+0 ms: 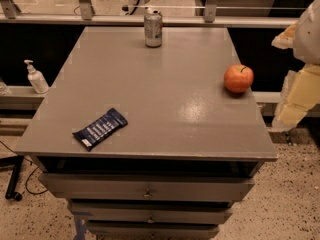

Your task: Move apple near rxbar blueberry

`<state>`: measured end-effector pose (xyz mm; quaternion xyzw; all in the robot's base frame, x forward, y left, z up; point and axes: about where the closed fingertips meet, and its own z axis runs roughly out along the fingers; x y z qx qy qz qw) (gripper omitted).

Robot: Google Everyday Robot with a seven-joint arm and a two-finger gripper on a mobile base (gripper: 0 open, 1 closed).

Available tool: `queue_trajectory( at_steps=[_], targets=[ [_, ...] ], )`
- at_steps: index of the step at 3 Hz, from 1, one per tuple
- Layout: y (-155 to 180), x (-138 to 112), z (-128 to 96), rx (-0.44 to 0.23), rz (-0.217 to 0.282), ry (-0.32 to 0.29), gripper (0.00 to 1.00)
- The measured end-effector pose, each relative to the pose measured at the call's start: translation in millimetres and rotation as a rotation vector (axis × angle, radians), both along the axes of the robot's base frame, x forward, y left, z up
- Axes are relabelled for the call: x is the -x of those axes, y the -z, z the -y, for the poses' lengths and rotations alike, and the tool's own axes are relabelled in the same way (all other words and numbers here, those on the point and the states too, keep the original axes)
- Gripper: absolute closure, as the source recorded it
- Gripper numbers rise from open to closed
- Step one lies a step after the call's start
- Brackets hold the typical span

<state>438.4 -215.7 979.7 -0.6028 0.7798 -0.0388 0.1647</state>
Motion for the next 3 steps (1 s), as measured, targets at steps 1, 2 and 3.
queue_trajectory(
  at_steps=[1, 2, 3],
  targets=[
    [0, 0, 0, 0.000, 0.000, 0.000, 0.00],
    [2, -8, 7, -0.022, 0.029, 0.008, 0.00],
    [11, -31, 28, -0.100, 0.088, 0.044, 0.00]
  ],
)
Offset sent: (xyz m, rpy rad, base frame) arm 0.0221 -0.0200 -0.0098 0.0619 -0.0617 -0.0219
